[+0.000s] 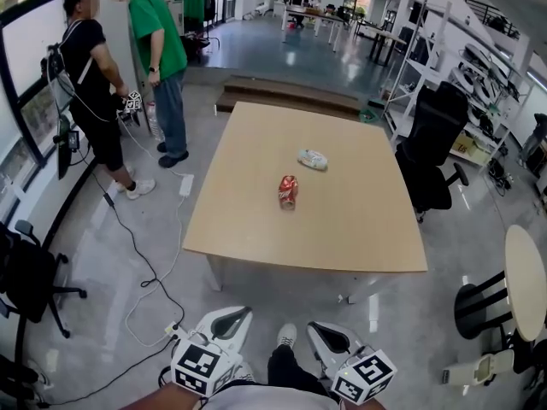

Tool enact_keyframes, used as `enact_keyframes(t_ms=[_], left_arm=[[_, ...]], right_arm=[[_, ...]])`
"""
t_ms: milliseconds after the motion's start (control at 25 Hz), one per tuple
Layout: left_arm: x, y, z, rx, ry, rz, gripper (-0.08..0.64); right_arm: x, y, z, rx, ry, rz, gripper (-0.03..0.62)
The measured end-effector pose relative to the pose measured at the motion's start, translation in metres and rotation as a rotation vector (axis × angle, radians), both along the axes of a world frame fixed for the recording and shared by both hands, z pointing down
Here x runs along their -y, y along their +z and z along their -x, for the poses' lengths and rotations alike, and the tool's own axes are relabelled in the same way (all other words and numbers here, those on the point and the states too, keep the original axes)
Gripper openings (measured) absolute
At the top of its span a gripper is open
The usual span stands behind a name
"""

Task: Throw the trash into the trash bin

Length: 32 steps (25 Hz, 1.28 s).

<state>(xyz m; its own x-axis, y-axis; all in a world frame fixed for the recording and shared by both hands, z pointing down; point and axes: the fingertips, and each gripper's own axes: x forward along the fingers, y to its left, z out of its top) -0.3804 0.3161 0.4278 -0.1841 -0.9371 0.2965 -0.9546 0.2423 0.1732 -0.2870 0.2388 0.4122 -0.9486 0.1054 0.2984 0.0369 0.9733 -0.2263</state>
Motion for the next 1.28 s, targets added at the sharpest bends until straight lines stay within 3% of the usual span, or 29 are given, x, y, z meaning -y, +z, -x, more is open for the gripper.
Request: enact_keyframes(t_ms=[400,1280], left_arm=[[0.033,0.006,0.015,-0.004,-0.025,0.033,0.008],[0.162,-0.015,0.076,0.044,-0.067,0.076,0.008]], right_arm=[[0.035,0.008,0.026,0.007,-0.032,0.041,0.003],[0.179,0.004,0.093,0.061,-0.046,0.121,0.003]])
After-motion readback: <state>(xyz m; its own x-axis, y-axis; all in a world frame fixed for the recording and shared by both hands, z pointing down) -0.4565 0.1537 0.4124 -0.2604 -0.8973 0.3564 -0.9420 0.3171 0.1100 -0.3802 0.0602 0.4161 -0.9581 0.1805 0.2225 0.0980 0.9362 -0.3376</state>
